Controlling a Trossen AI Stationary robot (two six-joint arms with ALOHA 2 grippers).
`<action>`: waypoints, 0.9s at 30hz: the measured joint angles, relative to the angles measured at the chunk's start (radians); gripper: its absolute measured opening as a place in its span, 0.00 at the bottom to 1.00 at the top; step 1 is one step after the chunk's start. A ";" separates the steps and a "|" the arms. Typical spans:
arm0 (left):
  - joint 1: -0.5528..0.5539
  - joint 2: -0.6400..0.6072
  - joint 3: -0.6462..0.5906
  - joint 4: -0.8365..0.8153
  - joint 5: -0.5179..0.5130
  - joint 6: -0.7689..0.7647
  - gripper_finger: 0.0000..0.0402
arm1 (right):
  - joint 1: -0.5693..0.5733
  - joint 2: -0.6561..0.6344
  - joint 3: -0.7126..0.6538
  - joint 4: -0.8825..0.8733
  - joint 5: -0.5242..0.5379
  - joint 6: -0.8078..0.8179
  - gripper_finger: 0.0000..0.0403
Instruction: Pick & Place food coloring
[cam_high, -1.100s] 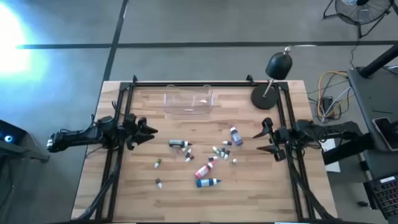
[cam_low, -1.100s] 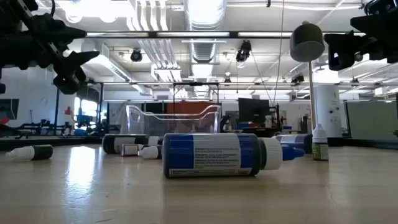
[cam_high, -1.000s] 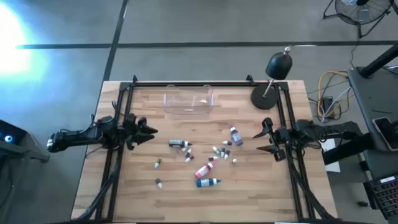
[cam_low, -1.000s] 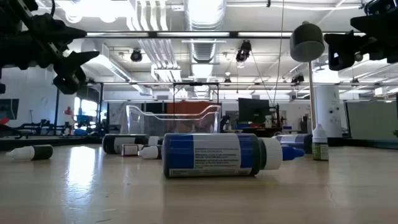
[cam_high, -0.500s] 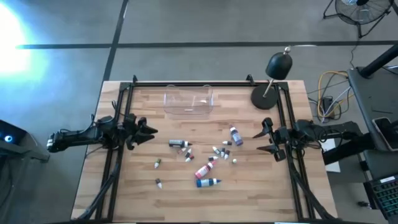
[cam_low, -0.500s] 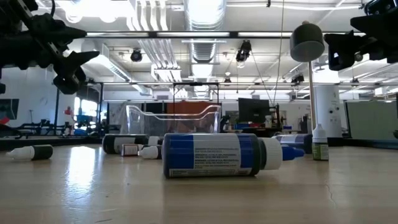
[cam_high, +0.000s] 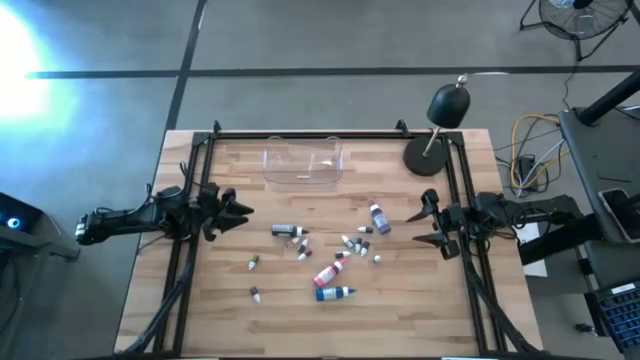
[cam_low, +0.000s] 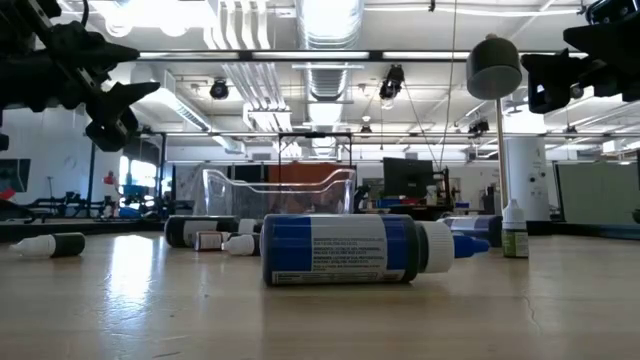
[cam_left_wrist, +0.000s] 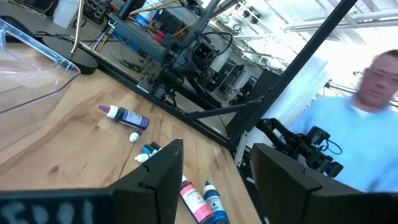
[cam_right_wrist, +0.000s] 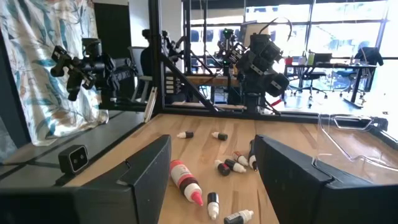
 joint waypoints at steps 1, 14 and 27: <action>0.000 0.000 0.000 0.000 0.000 0.000 0.41 | 0.000 0.000 0.000 0.000 0.000 0.000 0.56; 0.000 0.000 0.000 0.000 0.000 0.000 0.41 | -0.001 0.012 0.000 0.047 0.402 0.201 0.56; 0.000 0.015 0.000 -0.012 -0.003 0.000 0.41 | -0.006 0.439 0.220 -0.152 0.557 0.734 0.56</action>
